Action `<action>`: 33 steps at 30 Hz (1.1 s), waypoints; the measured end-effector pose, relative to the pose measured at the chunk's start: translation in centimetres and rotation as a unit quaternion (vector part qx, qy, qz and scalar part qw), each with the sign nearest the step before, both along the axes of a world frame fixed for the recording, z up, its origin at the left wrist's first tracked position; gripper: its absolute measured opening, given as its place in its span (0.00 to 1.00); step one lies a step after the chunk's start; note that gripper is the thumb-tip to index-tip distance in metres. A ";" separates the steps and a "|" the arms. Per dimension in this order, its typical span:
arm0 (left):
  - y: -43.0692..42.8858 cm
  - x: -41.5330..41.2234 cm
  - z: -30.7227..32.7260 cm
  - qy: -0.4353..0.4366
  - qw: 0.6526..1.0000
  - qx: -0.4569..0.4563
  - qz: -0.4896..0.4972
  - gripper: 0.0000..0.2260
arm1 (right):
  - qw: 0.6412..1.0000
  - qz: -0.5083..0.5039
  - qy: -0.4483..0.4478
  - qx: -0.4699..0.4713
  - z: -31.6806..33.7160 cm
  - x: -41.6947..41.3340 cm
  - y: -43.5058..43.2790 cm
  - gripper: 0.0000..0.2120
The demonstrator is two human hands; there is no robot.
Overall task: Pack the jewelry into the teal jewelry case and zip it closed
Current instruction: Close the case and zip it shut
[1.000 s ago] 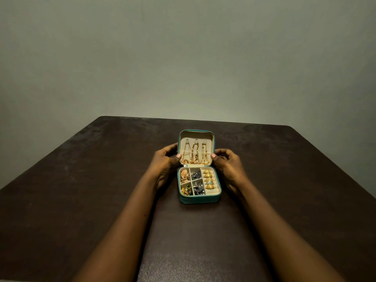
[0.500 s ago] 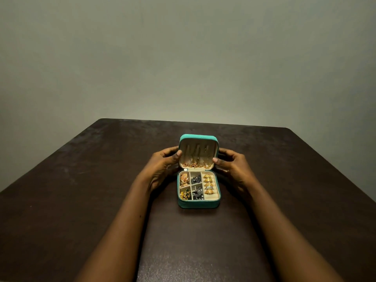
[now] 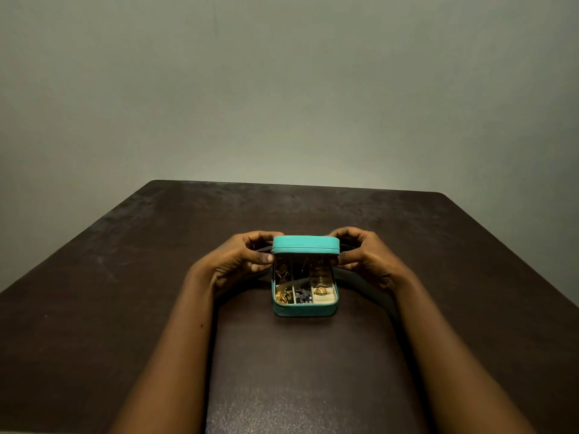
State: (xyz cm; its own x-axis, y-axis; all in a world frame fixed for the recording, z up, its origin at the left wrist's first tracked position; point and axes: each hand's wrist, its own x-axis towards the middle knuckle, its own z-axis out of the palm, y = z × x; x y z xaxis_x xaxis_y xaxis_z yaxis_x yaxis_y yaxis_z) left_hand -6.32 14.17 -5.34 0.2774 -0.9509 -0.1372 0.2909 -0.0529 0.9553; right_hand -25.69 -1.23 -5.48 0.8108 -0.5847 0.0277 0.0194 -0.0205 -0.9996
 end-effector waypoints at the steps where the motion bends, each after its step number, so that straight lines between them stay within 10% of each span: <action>1: 0.1 -0.1 0.1 -0.011 1.000 0.002 -0.014 0.21 | 1.000 0.010 0.007 -0.009 0.0 0.0 -0.1 0.17; 20: -0.6 -0.3 -0.8 -0.112 0.990 0.071 0.042 0.24 | 0.990 0.078 0.072 -0.090 -0.2 -0.5 -0.9 0.17; 33: -1.7 -1.7 -1.6 -0.222 0.973 0.063 0.026 0.16 | 0.998 0.053 0.017 0.021 -0.2 0.4 0.9 0.05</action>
State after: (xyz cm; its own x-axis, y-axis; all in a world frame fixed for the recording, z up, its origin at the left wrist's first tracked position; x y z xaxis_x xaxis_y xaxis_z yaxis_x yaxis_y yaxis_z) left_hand -8.00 12.46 -6.99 0.3832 -0.9173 -0.1084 -0.1425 -0.1747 0.9743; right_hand -25.29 -0.28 -5.68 0.8682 -0.4957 -0.0236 -0.0142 0.0227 -0.9996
